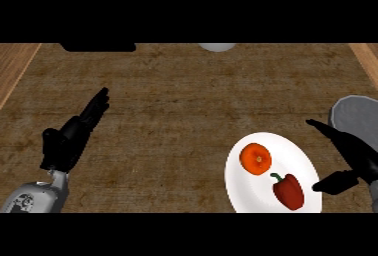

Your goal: Pick the bell pepper from the plate and place it in the pan

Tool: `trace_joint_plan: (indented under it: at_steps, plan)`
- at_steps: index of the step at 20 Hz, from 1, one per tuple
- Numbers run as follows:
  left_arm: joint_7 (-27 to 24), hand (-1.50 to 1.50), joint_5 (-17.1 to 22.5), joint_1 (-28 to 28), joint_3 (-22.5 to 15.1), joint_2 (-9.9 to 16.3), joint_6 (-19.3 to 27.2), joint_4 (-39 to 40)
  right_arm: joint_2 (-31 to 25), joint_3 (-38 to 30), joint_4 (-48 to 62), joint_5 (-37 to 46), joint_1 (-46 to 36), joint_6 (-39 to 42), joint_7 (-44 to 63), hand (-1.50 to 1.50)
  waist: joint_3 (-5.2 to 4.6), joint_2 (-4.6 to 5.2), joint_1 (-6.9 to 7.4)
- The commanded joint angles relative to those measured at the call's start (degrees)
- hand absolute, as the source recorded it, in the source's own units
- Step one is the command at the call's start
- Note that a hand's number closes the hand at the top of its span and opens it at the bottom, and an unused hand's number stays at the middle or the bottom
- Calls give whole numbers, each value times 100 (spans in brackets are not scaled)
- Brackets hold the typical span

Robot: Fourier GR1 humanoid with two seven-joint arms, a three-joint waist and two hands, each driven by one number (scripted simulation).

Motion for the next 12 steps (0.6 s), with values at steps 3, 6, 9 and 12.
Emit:
trace_joint_plan:
  at_steps: [3,6,9,12]
  plan:
    - [-42,0,-98,90,-115,-13,-87,-58,-310,715,-416,97,-793,1754,1716,-150,-7,12,153]
    - [207,0,24,-91,-46,-63,-97,-113,-280,820,-600,-408,-1205,2834,2536,-150,-6,6,120]
    - [192,0,-32,42,-54,-61,-106,-127,285,1025,-688,-795,-1515,3434,3499,-150,-1,-1,116]
    - [552,0,-40,-418,24,-167,-43,-103,909,1148,-525,-959,-1667,3610,4262,-150,7,7,20]
